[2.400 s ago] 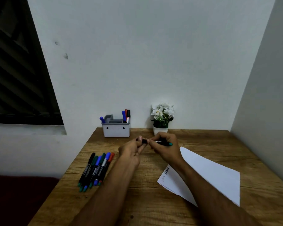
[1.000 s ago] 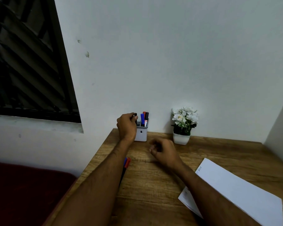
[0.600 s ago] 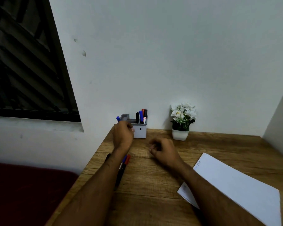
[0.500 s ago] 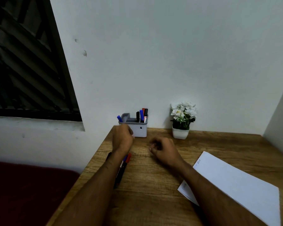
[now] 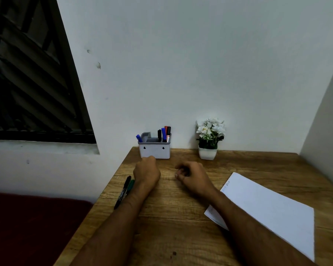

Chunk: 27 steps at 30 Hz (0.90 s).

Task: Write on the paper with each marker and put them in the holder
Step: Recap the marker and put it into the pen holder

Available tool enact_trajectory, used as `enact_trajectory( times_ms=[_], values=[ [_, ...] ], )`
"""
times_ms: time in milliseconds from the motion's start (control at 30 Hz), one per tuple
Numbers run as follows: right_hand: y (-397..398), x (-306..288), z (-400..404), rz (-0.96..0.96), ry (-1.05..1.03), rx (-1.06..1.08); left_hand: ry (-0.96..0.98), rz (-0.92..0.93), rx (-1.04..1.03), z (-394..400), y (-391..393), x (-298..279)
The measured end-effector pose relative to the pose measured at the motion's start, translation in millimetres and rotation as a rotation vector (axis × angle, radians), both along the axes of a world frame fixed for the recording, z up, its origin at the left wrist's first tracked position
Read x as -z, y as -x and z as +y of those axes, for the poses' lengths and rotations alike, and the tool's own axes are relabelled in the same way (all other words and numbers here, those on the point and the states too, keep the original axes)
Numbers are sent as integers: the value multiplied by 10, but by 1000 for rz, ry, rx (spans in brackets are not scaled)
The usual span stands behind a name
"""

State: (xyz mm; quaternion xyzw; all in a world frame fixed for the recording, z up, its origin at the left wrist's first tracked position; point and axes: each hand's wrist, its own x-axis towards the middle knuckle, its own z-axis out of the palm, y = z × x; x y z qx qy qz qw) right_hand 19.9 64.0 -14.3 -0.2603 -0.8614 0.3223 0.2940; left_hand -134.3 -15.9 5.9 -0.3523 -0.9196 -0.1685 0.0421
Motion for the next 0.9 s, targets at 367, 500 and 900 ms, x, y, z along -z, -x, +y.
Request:
enact_trajectory(
  times_ms=[367,500,900],
  values=[
    [-126,-117,-78,108,325,-41,-456,-794,70,194,-162,-313],
    [-170,-112,-40,76,366,-9,-645,-1072,45,187,-384,-362],
    [-407,-236,135,-24,422,138,-821,-1602,-35,489,-686,-152]
  ],
)
